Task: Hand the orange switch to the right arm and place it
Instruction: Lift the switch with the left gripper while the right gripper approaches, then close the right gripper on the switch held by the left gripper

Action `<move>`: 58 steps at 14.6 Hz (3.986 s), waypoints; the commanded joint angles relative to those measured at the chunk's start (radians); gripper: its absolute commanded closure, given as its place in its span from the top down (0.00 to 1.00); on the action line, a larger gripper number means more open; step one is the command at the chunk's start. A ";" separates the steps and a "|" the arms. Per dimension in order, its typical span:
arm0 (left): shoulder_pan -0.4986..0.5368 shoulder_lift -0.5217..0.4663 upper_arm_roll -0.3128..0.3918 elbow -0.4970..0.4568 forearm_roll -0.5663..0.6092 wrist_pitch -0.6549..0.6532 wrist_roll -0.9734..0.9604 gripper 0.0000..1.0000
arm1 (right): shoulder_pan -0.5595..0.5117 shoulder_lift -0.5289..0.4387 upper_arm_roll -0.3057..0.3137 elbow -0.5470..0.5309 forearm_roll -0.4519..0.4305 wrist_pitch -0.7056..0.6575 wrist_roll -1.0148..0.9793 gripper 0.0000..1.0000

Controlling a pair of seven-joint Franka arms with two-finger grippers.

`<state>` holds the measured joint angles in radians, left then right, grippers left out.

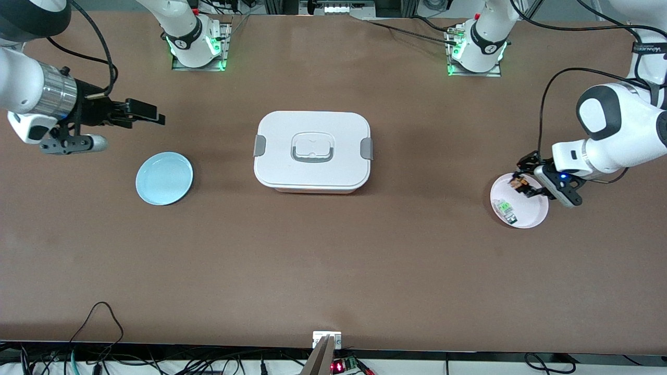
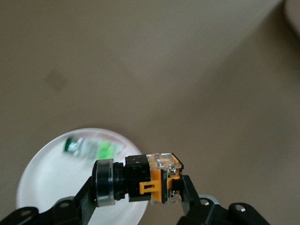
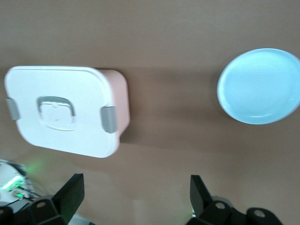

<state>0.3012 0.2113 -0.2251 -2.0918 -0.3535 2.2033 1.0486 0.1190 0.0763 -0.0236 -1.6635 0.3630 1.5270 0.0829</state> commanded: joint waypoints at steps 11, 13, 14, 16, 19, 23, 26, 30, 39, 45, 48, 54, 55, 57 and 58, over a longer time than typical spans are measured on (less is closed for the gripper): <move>-0.129 -0.043 -0.278 0.157 -0.346 -0.132 -0.004 0.00 | 0.191 0.109 0.022 0.019 0.338 0.264 0.191 1.00; -0.149 -0.053 -0.305 0.177 -0.369 -0.129 -0.007 0.00 | 0.229 0.122 0.022 0.019 0.385 0.318 0.233 1.00; -0.154 -0.062 -0.319 0.177 -0.384 -0.128 -0.007 0.00 | 0.251 0.129 0.022 0.019 0.410 0.346 0.248 1.00; -0.163 -0.082 -0.351 0.177 -0.436 -0.125 -0.012 0.00 | 0.289 0.143 0.022 0.021 0.457 0.393 0.274 1.00; -0.189 -0.098 -0.372 0.193 -0.452 -0.105 -0.086 0.00 | 0.332 0.158 0.022 0.021 0.494 0.438 0.311 1.00; -0.212 -0.113 -0.436 0.216 -0.441 -0.045 -0.237 0.00 | 0.393 0.191 0.022 0.045 0.536 0.504 0.365 1.00; -0.218 -0.118 -0.484 0.213 -0.437 0.012 -0.315 0.00 | 0.436 0.209 0.022 0.067 0.537 0.535 0.414 1.00; -0.221 -0.118 -0.485 0.211 -0.437 0.015 -0.329 0.00 | 0.444 0.208 0.039 0.067 0.537 0.507 0.390 1.00; -0.240 -0.119 -0.499 0.216 -0.228 0.016 -0.361 0.00 | 0.446 0.200 0.041 0.065 0.567 0.383 0.301 0.99; -0.248 -0.138 -0.522 0.217 -0.151 0.015 -0.366 0.00 | 0.478 0.218 0.042 0.064 0.613 0.493 0.291 0.98; -0.248 -0.165 -0.523 0.217 -0.147 0.003 -0.369 0.00 | 0.478 0.227 0.041 0.064 0.584 0.492 0.270 0.98; -0.246 -0.171 -0.523 0.223 -0.145 -0.007 -0.366 0.00 | 0.472 0.223 0.041 0.044 0.577 0.479 0.230 0.98; -0.244 -0.171 -0.522 0.223 -0.141 -0.008 -0.366 0.00 | 0.473 0.220 0.041 0.042 0.577 0.479 0.232 0.98; -0.243 -0.171 -0.522 0.223 -0.131 -0.007 -0.360 0.00 | 0.479 0.215 0.041 0.041 0.577 0.458 0.245 0.96; -0.240 -0.171 -0.520 0.223 -0.131 -0.008 -0.357 0.00 | 0.479 0.212 0.041 0.036 0.576 0.452 0.245 0.95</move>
<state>0.0513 0.0569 -0.7461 -1.8735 -0.5103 2.2108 0.6933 0.5954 0.3050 0.0145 -1.6154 0.9515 1.9975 0.3281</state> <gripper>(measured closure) 0.256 0.031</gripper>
